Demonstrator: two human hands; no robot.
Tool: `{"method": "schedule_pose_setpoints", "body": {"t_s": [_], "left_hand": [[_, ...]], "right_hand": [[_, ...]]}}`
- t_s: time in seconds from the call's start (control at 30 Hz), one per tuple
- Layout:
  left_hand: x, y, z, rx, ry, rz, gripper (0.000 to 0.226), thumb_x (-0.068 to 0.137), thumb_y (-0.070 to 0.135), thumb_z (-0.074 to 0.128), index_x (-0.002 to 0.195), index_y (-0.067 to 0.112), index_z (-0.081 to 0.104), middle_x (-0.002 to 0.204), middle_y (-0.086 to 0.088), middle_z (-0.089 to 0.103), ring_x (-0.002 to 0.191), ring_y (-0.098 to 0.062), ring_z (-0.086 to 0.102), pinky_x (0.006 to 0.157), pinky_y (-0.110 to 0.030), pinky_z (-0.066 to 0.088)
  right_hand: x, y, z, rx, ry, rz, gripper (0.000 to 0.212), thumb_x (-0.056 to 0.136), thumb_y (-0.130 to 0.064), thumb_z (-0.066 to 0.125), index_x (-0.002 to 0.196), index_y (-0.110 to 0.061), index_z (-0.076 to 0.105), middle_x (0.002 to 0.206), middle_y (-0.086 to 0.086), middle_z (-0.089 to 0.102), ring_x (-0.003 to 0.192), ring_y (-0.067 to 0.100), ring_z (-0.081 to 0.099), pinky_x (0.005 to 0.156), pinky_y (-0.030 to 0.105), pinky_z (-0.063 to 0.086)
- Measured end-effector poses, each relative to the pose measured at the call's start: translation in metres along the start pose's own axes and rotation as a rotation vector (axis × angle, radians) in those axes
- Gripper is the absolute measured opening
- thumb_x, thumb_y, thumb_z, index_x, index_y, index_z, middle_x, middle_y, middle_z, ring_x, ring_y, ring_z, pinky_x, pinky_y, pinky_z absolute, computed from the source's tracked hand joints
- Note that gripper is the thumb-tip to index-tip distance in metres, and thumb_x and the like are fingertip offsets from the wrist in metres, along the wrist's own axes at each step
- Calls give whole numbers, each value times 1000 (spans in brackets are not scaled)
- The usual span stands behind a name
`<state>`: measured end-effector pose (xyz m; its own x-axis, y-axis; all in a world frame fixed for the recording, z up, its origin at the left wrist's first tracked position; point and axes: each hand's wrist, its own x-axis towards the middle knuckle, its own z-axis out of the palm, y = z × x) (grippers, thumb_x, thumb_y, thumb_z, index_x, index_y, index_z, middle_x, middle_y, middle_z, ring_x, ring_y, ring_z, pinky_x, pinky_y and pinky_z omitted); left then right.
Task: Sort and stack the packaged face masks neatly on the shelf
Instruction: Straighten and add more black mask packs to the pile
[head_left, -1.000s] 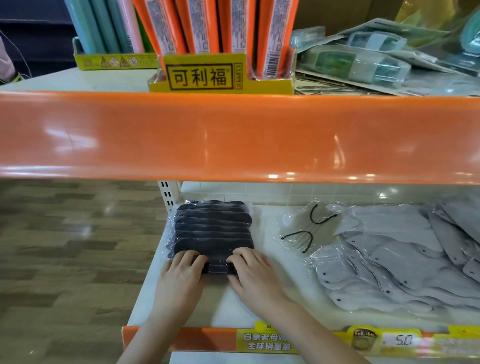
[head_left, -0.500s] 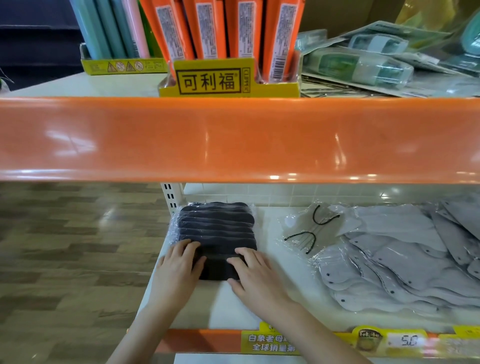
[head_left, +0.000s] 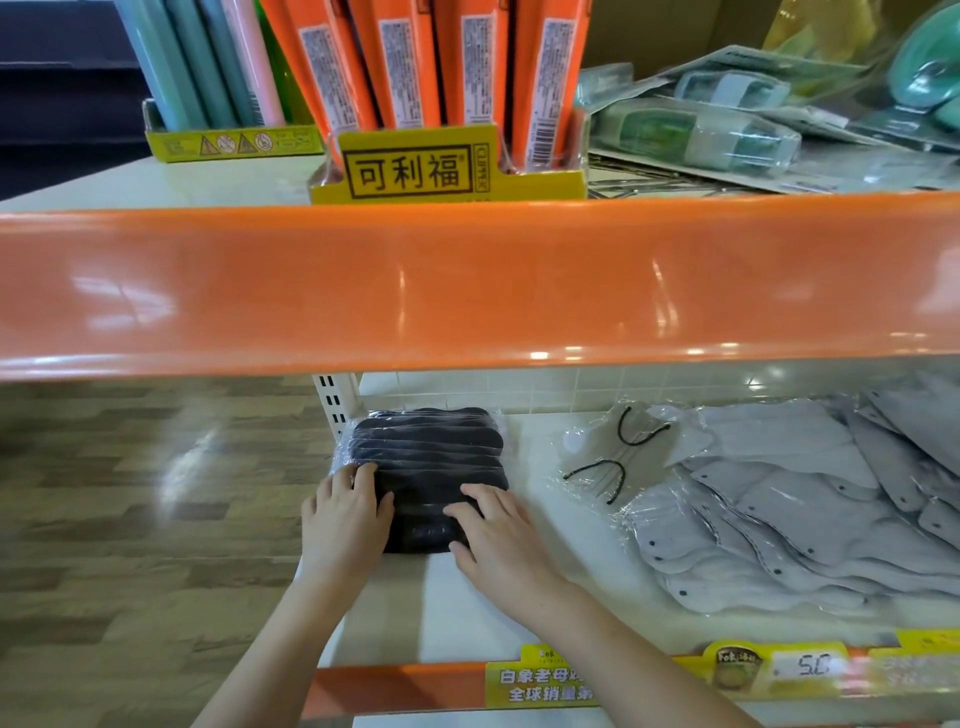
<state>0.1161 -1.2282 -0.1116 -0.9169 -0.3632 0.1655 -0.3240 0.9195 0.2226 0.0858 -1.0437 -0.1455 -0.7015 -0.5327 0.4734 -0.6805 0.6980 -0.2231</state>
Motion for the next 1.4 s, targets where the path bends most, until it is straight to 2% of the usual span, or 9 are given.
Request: {"method": "schedule_pose_setpoints", "body": {"t_s": [0.1, 0.17, 0.3, 0.37, 0.53, 0.8, 0.93, 1.13, 1.4], "left_hand": [[-2, 0, 6, 72, 43, 76, 44, 63, 11, 85, 101, 2, 65, 101, -21, 65, 102, -48, 59, 78, -57, 48], [-5, 6, 5, 71, 84, 119, 45, 55, 0, 84, 97, 2, 67, 99, -20, 66, 104, -51, 58, 77, -58, 48], [-19, 27, 7, 29, 176, 262, 26, 74, 9, 55, 96, 10, 70, 99, -8, 69, 104, -40, 62, 79, -50, 50], [-28, 40, 7, -35, 171, 312, 35, 77, 18, 39, 92, 13, 70, 92, -3, 70, 95, -33, 65, 75, -45, 52], [-38, 79, 9, -89, 155, 420, 31, 77, 23, 39, 83, 20, 69, 78, 6, 67, 74, -24, 65, 61, -35, 49], [-43, 159, 17, -152, 112, 494, 34, 74, 22, 39, 84, 23, 71, 78, 6, 69, 73, -21, 67, 62, -34, 52], [-45, 205, 22, -168, 76, 547, 24, 63, 9, 73, 83, 22, 72, 78, 5, 70, 70, -22, 67, 58, -34, 53], [-60, 269, 31, -239, 65, 647, 32, 73, 25, 39, 82, 24, 71, 77, 6, 67, 72, -21, 65, 61, -32, 52], [-75, 324, 47, -279, 46, 721, 31, 70, 26, 43, 84, 24, 70, 85, 10, 68, 81, -17, 64, 63, -28, 51]], "right_hand": [[0, -1, 1, 8, -20, 26, 40, 65, -31, 79, 102, -23, 66, 113, 0, 62, 106, 18, 53, 86, 39, 54], [-1, -1, 1, 17, -39, 24, 36, 70, -31, 71, 104, -22, 66, 116, 2, 62, 109, 20, 55, 88, 41, 54], [-2, -3, -13, 37, 11, 13, 33, 81, -34, 45, 97, -25, 71, 114, -4, 66, 106, 13, 60, 89, 32, 53], [-3, -1, -24, 49, 51, 49, 35, 80, -34, 40, 94, -30, 72, 110, -10, 67, 103, 7, 55, 88, 23, 50], [-15, 22, -52, 1, 88, 123, 36, 83, -31, 39, 99, -26, 70, 110, -7, 66, 103, 11, 56, 91, 32, 51], [-35, 85, -105, -61, 81, 339, 36, 76, -25, 44, 97, -19, 73, 104, -1, 69, 95, 21, 67, 80, 35, 55], [-61, 119, -127, -96, 61, 402, 38, 81, -25, 40, 104, -14, 69, 105, 3, 67, 97, 26, 64, 78, 38, 56], [-103, 164, -151, -139, 126, 453, 29, 80, -31, 45, 95, -20, 67, 92, -3, 64, 80, 22, 63, 64, 31, 54], [-139, 208, -172, -117, 112, 500, 31, 79, -31, 44, 97, -19, 66, 96, -4, 63, 87, 21, 62, 68, 32, 53]]}}
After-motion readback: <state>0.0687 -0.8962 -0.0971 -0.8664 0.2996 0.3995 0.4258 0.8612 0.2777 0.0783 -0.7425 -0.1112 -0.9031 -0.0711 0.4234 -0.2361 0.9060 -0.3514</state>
